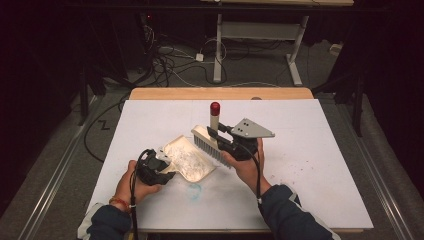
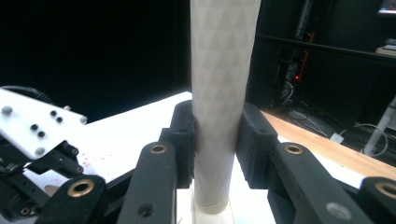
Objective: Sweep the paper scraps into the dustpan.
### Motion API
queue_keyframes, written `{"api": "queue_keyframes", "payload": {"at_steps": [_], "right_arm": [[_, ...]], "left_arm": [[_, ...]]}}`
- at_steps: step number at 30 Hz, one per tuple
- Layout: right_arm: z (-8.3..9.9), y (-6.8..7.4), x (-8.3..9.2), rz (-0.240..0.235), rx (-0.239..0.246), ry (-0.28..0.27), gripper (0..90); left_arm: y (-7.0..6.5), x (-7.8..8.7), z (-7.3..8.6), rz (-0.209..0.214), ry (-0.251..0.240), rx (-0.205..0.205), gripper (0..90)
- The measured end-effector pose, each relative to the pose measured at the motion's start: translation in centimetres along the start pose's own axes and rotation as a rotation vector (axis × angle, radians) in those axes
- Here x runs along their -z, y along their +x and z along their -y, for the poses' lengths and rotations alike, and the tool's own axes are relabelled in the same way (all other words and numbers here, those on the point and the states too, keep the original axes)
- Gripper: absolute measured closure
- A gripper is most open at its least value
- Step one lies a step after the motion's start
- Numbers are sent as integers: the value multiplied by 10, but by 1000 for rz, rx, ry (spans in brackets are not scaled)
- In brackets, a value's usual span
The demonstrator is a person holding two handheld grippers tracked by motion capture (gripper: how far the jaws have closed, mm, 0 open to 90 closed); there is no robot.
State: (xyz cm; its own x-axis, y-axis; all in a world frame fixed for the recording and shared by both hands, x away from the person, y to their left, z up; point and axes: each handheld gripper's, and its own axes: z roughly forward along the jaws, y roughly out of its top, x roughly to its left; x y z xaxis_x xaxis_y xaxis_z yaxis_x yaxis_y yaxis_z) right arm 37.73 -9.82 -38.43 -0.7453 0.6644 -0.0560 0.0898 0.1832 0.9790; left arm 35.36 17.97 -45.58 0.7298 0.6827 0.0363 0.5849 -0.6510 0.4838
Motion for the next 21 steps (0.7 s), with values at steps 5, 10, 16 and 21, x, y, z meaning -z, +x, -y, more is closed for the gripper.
{"api": "queue_keyframes", "payload": {"at_steps": [5, 10, 16, 21], "right_arm": [[0, -8, 5, 10, -31, -13, 714], [2, -7, 7, 20, -7, 3, 714], [6, -13, 24, 57, 31, 63, 714], [14, -17, 53, 56, 48, 102, 714]], "left_arm": [[0, -1, 0, 2, 0, 0, 631], [0, -1, 0, 4, 3, 0, 631], [-1, 1, 2, 5, 9, -5, 631], [-3, 5, 5, 5, 17, -9, 631]]}}
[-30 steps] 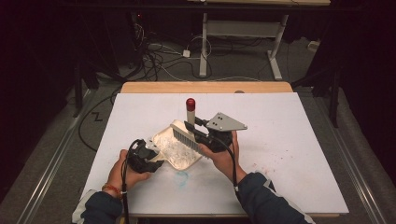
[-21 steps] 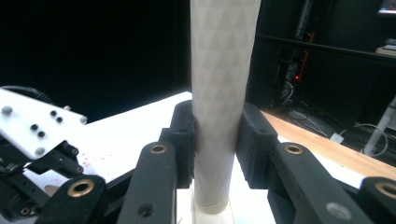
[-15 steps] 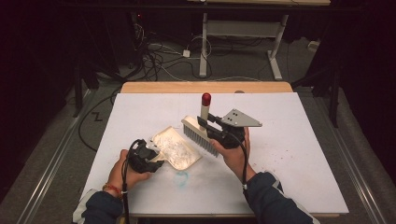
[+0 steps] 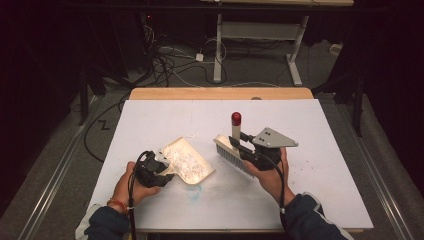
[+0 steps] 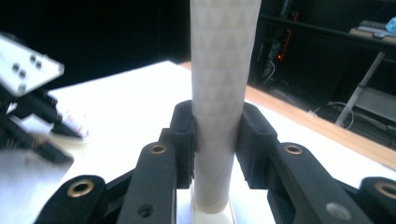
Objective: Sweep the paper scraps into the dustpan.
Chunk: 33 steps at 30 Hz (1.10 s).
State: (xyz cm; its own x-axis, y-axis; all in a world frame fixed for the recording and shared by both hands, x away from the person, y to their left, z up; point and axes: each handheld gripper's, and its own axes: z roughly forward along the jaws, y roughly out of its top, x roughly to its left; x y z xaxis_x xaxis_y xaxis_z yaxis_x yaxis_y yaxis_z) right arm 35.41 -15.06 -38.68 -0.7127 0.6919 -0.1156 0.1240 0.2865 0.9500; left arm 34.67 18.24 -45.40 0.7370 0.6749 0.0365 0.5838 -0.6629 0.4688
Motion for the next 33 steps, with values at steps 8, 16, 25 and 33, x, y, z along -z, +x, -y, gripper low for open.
{"api": "queue_keyframes", "payload": {"at_steps": [8, 16, 25, 33], "right_arm": [[15, 12, 9, -45, -26, 46, 714], [5, 53, -16, -106, 23, 27, 714], [-9, 52, -16, -152, 0, -16, 715], [-11, 32, -6, -127, -58, -50, 714]], "left_arm": [[-5, 3, 2, -11, 11, 4, 631], [-6, 1, 3, -14, 17, 8, 631], [-5, 0, 6, -9, 15, 14, 631], [-1, 2, 9, -3, -1, 46, 630]]}}
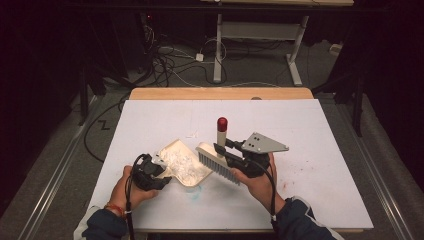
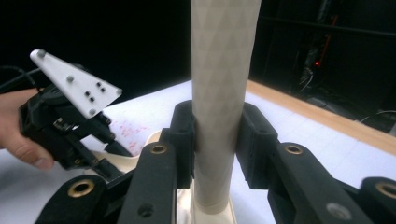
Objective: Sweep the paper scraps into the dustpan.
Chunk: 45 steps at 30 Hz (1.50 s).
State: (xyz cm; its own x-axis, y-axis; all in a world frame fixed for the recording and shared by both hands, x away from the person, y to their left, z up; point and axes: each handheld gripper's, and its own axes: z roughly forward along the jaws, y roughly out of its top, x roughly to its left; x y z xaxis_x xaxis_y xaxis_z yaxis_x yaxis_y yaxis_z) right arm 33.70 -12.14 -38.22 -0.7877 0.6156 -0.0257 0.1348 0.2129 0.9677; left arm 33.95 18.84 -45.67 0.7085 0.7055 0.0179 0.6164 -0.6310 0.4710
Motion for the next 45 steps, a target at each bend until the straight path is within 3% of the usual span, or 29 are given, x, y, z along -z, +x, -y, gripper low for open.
{"api": "queue_keyframes", "payload": {"at_steps": [8, 12, 15, 22, 26, 31, 34, 40, 45], "right_arm": [[-7, -8, 7, 23, -24, -39, 714], [-7, -11, 4, 16, -22, -24, 714], [-7, -18, -3, 44, -7, -14, 714], [-10, -44, -31, 118, 12, 19, 714], [-16, -63, -60, 162, 54, -9, 714], [-12, -75, -90, 186, 45, -1, 715], [-10, -72, -106, 230, 115, 4, 715], [-3, -65, -128, 174, 142, 19, 715], [-1, -54, -133, 110, 145, 20, 713]], "left_arm": [[1, 0, 0, -4, -1, 10, 630], [4, 0, 1, -7, 0, 18, 630], [7, 1, 3, -10, -2, 27, 630], [13, 1, 5, -15, -5, 38, 630], [16, -2, 4, -15, 7, 37, 630], [18, -2, 4, -16, 1, 39, 630], [18, -1, 4, -12, -3, 42, 630], [19, -2, 4, -8, 1, 38, 631], [19, -2, 5, -8, -5, 37, 631]]}}
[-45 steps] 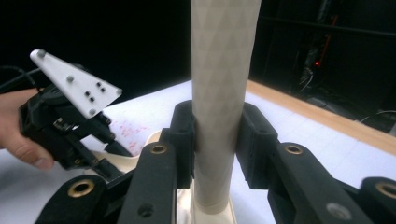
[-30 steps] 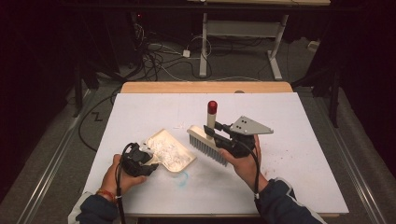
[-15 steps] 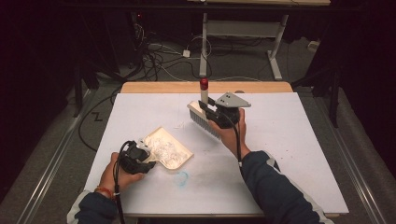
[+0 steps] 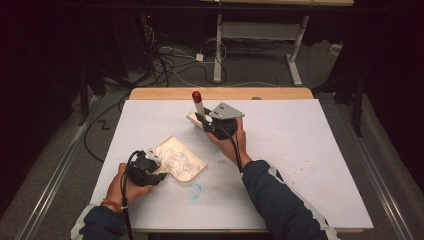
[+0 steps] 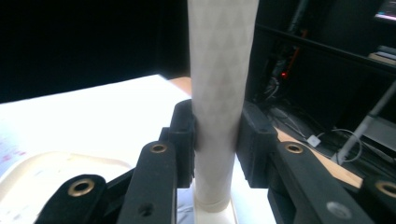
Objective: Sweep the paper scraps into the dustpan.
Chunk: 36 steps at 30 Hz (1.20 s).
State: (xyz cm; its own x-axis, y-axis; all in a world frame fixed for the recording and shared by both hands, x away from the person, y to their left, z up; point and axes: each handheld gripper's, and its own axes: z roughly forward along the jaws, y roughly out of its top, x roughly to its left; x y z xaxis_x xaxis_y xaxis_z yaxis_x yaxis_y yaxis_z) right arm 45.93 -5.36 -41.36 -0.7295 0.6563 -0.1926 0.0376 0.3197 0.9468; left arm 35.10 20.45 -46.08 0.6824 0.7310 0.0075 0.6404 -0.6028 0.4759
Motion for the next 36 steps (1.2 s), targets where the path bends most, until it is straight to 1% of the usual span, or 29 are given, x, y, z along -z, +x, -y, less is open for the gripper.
{"api": "queue_keyframes", "payload": {"at_steps": [2, 5, 6, 9, 11, 13, 16, 17, 18, 19, 20, 22, 24, 26, 28, 30, 32, 34, 36], "right_arm": [[0, 6, 0, -39, 13, 5, 713], [-1, 15, 1, -85, 37, 11, 711], [-1, 17, 3, -97, 42, 12, 711], [-2, 25, 8, -165, 58, 1, 712], [-3, 30, 13, -206, 72, 7, 710], [-4, 33, 19, -232, 91, 4, 712], [-5, 34, 30, -303, 63, -18, 714], [-6, 35, 33, -312, 63, -20, 714], [-6, 37, 37, -319, 71, -15, 714], [-6, 37, 37, -319, 71, -15, 714], [-7, 39, 44, -322, 77, -24, 714], [-8, 39, 51, -338, 65, -33, 714], [-11, 38, 58, -319, 62, -49, 714], [-14, 35, 65, -321, 50, -65, 714], [-16, 31, 72, -293, 39, -76, 714], [-18, 27, 79, -278, 34, -78, 714], [-17, 23, 84, -260, 12, -72, 714], [-15, 21, 87, -265, 2, -54, 714], [-12, 23, 87, -260, 19, -21, 714]], "left_arm": [[0, 0, 0, -1, 2, -2, 631], [0, 0, 0, -3, 1, -2, 630], [1, 0, 0, -6, 0, 1, 631], [0, 1, -1, -8, 1, -2, 631], [1, 1, -1, -7, 0, -1, 630], [0, 1, -1, -8, -1, 1, 631], [0, 1, -1, -9, 2, 2, 630], [0, 1, -1, -9, 2, 2, 630], [0, 1, -1, -9, 3, 1, 630], [0, 1, -1, -9, 3, 1, 630], [-1, 1, -1, -11, 5, 1, 630], [-1, 1, -1, -13, 6, 0, 630], [-1, 1, -1, -13, 6, 1, 630], [-1, 1, -1, -15, 7, -1, 629], [-1, 1, -1, -14, 6, 1, 629], [-1, 1, -1, -14, 9, 0, 629], [-1, 0, -1, -13, 13, 0, 629], [-1, -1, -1, -12, 13, 3, 629], [0, 0, -2, -15, 18, 0, 628]]}}
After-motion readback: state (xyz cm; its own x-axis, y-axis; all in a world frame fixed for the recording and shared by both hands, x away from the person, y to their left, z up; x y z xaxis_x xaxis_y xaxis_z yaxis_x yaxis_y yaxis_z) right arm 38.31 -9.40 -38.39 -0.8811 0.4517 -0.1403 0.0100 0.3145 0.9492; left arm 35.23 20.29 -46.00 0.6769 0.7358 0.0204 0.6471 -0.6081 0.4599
